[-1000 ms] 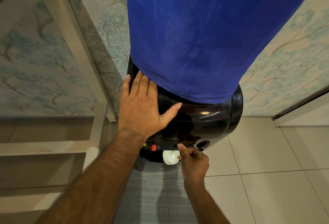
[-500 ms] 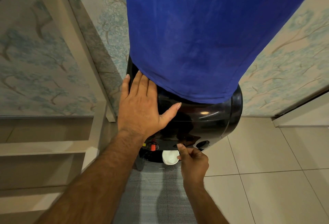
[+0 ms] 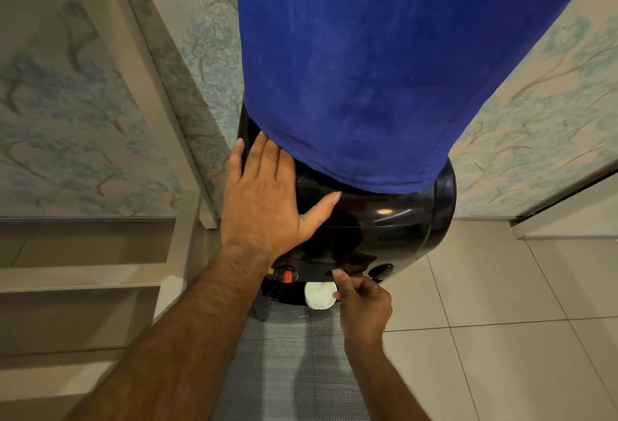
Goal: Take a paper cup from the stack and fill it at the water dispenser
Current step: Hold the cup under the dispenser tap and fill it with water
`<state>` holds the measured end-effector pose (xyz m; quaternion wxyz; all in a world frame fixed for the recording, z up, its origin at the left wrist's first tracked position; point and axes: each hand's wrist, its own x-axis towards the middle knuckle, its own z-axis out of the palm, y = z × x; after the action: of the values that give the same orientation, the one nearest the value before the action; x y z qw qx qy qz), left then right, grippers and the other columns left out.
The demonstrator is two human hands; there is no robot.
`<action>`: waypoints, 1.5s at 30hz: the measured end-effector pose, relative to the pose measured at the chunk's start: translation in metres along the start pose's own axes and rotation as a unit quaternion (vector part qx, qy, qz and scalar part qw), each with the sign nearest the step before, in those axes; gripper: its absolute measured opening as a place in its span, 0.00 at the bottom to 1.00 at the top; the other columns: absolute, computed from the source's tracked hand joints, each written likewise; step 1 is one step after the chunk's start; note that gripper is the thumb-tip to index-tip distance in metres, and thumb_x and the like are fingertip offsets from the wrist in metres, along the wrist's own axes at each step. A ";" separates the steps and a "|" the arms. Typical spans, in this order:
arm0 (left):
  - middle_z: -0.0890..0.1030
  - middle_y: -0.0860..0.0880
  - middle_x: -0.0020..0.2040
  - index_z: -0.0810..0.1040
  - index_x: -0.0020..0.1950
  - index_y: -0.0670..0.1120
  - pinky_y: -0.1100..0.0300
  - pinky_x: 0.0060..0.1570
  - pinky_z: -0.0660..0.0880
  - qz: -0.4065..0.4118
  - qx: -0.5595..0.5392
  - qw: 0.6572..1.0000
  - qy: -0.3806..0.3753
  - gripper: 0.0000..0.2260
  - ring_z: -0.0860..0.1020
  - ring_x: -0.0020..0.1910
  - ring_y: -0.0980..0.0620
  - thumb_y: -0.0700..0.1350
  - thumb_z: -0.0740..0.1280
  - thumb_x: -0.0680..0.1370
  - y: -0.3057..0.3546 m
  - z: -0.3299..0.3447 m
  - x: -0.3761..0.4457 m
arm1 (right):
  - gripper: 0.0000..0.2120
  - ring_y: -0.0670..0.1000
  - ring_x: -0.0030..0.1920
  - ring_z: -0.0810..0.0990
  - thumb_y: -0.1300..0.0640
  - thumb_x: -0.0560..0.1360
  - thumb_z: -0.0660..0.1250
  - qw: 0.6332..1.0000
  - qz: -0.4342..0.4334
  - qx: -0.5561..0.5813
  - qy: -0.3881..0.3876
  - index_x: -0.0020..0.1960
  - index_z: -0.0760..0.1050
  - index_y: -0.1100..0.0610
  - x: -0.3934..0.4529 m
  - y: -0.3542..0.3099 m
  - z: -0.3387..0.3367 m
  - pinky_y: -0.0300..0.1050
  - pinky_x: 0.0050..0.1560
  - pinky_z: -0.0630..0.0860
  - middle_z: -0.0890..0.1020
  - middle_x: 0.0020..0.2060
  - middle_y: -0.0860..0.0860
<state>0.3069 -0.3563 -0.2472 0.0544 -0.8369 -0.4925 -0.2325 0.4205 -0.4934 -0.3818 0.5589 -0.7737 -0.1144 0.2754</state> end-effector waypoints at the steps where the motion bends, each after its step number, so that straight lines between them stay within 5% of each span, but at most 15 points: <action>1: 0.71 0.37 0.75 0.67 0.75 0.38 0.39 0.77 0.58 0.000 0.000 1.000 0.001 0.43 0.66 0.77 0.42 0.72 0.55 0.76 0.000 0.000 0.000 | 0.15 0.38 0.27 0.78 0.55 0.69 0.78 1.000 -0.001 0.002 0.000 0.29 0.80 0.61 0.000 0.000 0.000 0.35 0.38 0.70 0.82 0.23 0.48; 9: 0.70 0.38 0.75 0.67 0.75 0.38 0.39 0.78 0.57 0.001 -0.002 1.000 0.003 0.43 0.65 0.77 0.42 0.72 0.54 0.76 0.000 0.000 0.000 | 0.15 0.38 0.24 0.76 0.57 0.69 0.79 1.000 -0.016 0.018 -0.002 0.30 0.79 0.63 0.001 0.001 0.000 0.23 0.33 0.70 0.81 0.22 0.48; 19: 0.72 0.37 0.74 0.68 0.74 0.38 0.39 0.77 0.58 0.000 -0.001 1.000 0.010 0.43 0.67 0.76 0.41 0.72 0.55 0.76 0.000 0.002 0.000 | 0.15 0.39 0.24 0.76 0.57 0.69 0.78 1.000 -0.015 0.022 -0.005 0.30 0.79 0.64 0.000 0.002 0.000 0.24 0.33 0.71 0.81 0.22 0.48; 25: 0.72 0.37 0.73 0.69 0.73 0.37 0.39 0.77 0.58 0.000 0.001 1.000 0.016 0.43 0.67 0.76 0.41 0.72 0.55 0.76 0.000 0.003 0.000 | 0.15 0.39 0.25 0.77 0.55 0.69 0.78 1.000 -0.010 0.014 -0.003 0.31 0.79 0.63 -0.001 0.000 -0.001 0.34 0.37 0.72 0.82 0.24 0.50; 31: 0.72 0.37 0.74 0.68 0.74 0.37 0.39 0.77 0.58 0.002 0.003 1.000 0.016 0.43 0.67 0.76 0.41 0.72 0.55 0.76 0.000 0.003 0.000 | 0.14 0.39 0.25 0.77 0.54 0.69 0.78 1.000 -0.012 0.008 0.000 0.31 0.80 0.62 -0.001 -0.001 -0.001 0.26 0.33 0.71 0.83 0.25 0.52; 36: 0.71 0.38 0.74 0.67 0.74 0.38 0.39 0.77 0.58 0.003 0.001 1.000 0.016 0.42 0.66 0.77 0.42 0.72 0.55 0.76 0.000 0.003 0.000 | 0.14 0.39 0.24 0.76 0.55 0.69 0.79 1.000 -0.008 0.002 0.007 0.31 0.80 0.61 -0.002 -0.003 0.000 0.36 0.35 0.72 0.81 0.22 0.48; 45: 0.71 0.38 0.75 0.67 0.74 0.38 0.39 0.77 0.58 0.000 -0.006 1.000 0.015 0.43 0.66 0.77 0.42 0.73 0.55 0.76 0.000 0.003 0.000 | 0.14 0.38 0.24 0.76 0.55 0.69 0.79 1.000 -0.013 0.011 0.004 0.31 0.80 0.62 0.000 0.000 -0.001 0.24 0.32 0.71 0.82 0.22 0.48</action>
<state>0.3079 -0.3555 -0.2500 0.0564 -0.8336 -0.4905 -0.2478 0.4205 -0.4940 -0.3814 0.5717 -0.7668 -0.1190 0.2665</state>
